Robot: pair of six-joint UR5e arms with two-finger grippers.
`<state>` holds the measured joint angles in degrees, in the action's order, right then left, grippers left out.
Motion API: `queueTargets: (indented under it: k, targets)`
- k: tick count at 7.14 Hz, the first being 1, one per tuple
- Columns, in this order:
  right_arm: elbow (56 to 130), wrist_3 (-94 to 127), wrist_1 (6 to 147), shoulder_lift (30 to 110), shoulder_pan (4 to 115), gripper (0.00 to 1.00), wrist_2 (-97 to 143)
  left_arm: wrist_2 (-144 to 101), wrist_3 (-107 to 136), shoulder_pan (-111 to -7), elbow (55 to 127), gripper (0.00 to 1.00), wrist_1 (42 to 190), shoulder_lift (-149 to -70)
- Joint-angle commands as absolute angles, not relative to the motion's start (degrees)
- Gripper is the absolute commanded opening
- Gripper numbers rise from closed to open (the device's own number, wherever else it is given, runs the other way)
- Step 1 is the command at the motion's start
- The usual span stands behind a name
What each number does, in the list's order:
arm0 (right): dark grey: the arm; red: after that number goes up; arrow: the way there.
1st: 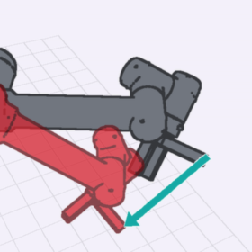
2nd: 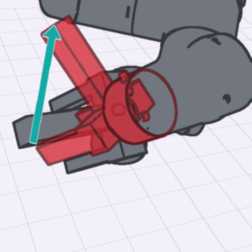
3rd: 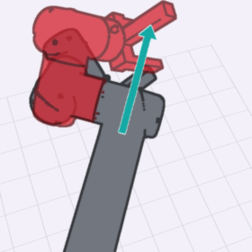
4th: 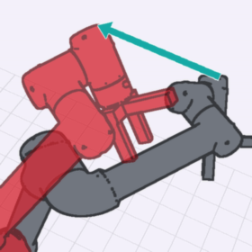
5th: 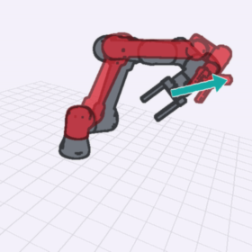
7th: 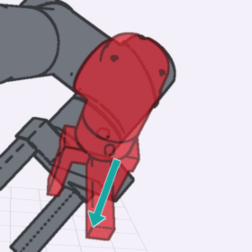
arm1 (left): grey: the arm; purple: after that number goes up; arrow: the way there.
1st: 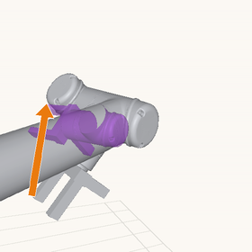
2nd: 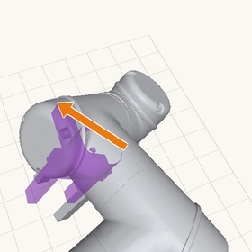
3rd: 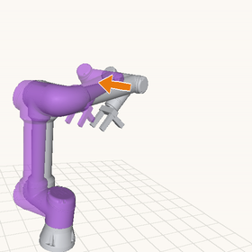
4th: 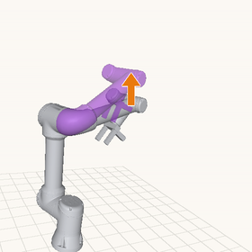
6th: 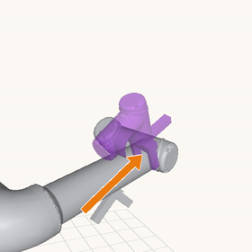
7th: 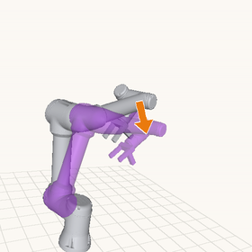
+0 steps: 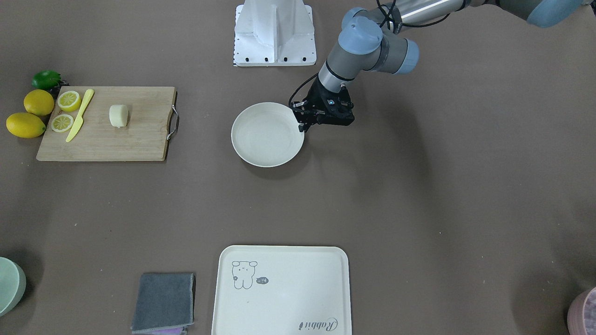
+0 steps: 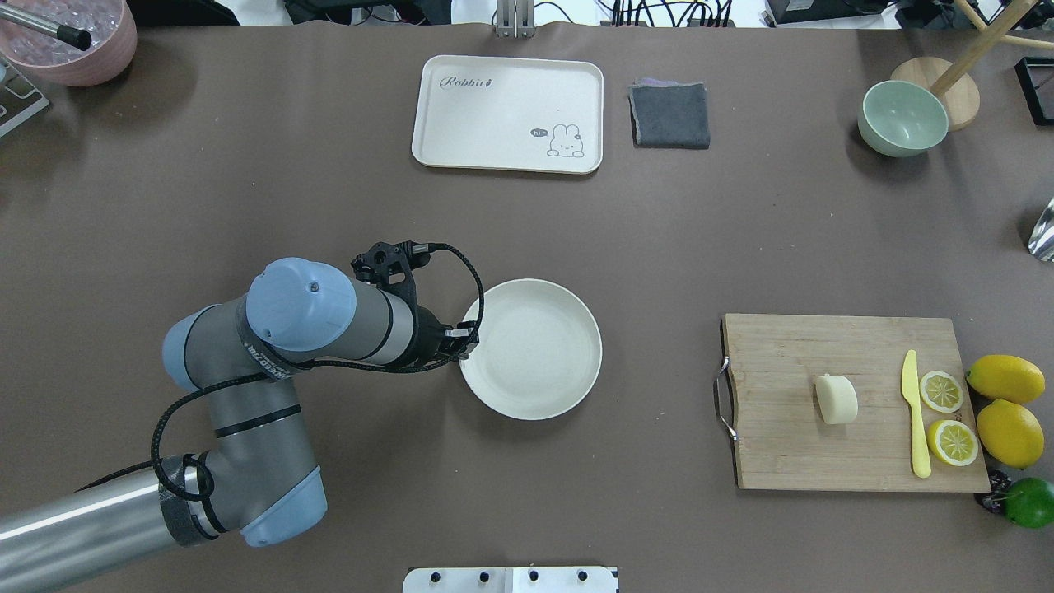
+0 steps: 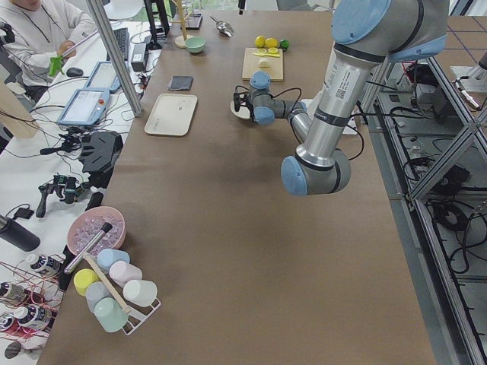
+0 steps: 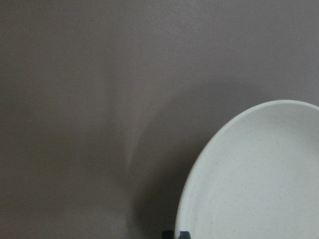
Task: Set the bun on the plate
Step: 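Withdraw the left arm while the right arm moves over the cutting board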
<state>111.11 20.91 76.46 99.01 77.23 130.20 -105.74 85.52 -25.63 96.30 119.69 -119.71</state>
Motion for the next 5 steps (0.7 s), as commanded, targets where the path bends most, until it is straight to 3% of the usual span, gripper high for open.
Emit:
queueTargets:
  k: [1, 5]
  targets:
    - [111.88, 24.78, 76.46, 99.23, 74.45, 0.99, 130.17, -105.73, 85.43, -25.84, 98.60, 0.97, 119.62, -119.53]
    - [116.53, 40.12, 76.38, 98.44, 62.62, 0.99, 125.09, -117.73, 75.57, -40.11, 106.60, 0.97, 104.64, -119.36]
